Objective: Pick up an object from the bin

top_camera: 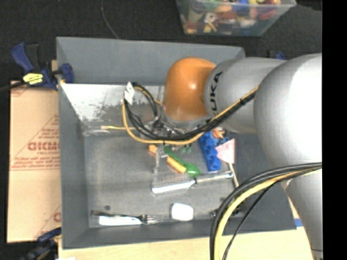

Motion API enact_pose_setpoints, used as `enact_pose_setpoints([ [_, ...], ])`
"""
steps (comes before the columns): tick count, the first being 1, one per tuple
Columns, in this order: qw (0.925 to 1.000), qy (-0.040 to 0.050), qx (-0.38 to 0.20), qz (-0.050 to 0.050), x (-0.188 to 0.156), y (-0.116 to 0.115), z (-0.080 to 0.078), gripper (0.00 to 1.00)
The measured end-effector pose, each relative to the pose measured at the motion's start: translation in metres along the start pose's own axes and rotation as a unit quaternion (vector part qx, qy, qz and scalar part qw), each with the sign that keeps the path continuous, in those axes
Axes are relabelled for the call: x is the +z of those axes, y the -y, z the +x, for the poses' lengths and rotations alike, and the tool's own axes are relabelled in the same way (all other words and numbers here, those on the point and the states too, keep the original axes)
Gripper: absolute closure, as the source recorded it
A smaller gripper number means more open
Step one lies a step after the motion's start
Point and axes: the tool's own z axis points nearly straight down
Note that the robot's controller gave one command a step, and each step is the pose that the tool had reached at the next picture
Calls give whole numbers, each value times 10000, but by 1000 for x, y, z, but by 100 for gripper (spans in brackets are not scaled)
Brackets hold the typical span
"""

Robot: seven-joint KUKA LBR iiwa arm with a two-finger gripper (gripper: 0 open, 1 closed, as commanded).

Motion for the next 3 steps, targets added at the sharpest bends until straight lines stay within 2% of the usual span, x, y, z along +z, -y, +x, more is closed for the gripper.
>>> enact_pose_setpoints([
  [1, 9876, 31, 1572, -16, -30, 37, 2, 0],
  [2, 9921, 30, 1256, -8, -1, 59, 12, 100],
  [3, 9921, 30, 1257, -10, -1, 59, 12, 100],
])
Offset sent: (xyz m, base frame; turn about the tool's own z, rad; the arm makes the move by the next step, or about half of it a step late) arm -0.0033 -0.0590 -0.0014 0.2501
